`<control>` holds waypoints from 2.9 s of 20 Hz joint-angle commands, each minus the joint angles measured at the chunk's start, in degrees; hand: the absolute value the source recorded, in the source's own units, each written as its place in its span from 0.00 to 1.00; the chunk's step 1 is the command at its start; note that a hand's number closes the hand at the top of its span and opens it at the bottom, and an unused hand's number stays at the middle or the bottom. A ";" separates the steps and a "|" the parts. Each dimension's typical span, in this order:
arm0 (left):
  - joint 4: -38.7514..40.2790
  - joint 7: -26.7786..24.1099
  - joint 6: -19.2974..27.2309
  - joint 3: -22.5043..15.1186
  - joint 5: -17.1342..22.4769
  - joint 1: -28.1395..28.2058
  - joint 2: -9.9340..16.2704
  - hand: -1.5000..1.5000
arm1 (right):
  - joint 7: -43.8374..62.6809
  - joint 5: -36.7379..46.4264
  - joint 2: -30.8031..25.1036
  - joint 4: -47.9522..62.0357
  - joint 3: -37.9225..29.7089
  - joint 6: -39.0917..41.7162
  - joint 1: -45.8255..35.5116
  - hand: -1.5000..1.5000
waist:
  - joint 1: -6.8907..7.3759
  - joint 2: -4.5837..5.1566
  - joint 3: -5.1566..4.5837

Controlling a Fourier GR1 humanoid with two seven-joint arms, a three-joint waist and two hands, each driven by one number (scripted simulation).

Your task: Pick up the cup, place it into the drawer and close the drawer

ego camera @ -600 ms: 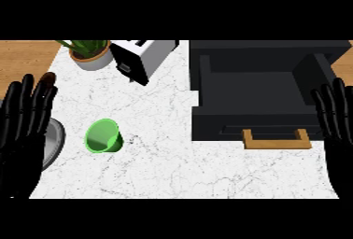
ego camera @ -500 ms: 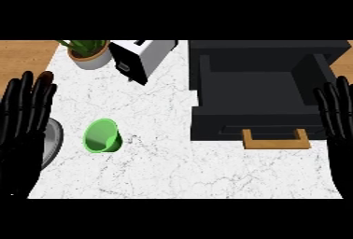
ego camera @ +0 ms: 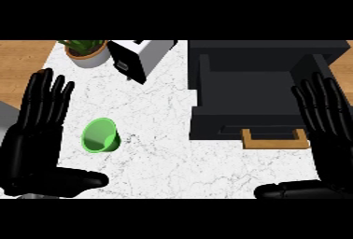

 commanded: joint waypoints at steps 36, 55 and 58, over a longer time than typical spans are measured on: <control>23.37 -13.58 -0.25 5.15 -1.52 3.18 0.21 0.00 | 5.79 -0.22 0.89 -0.43 -2.36 0.88 -5.21 0.00 | -0.08 0.03 -0.09; 43.64 -26.99 -3.17 8.22 -1.84 1.33 1.80 0.00 | 1.94 -2.06 1.35 3.98 -4.11 3.45 -4.60 0.00 | 0.10 0.00 -0.07; 48.74 -27.61 -4.81 9.75 -0.24 -1.20 3.16 0.00 | 6.36 -1.08 1.05 2.57 -3.79 1.28 -8.45 0.00 | 0.10 0.01 -0.08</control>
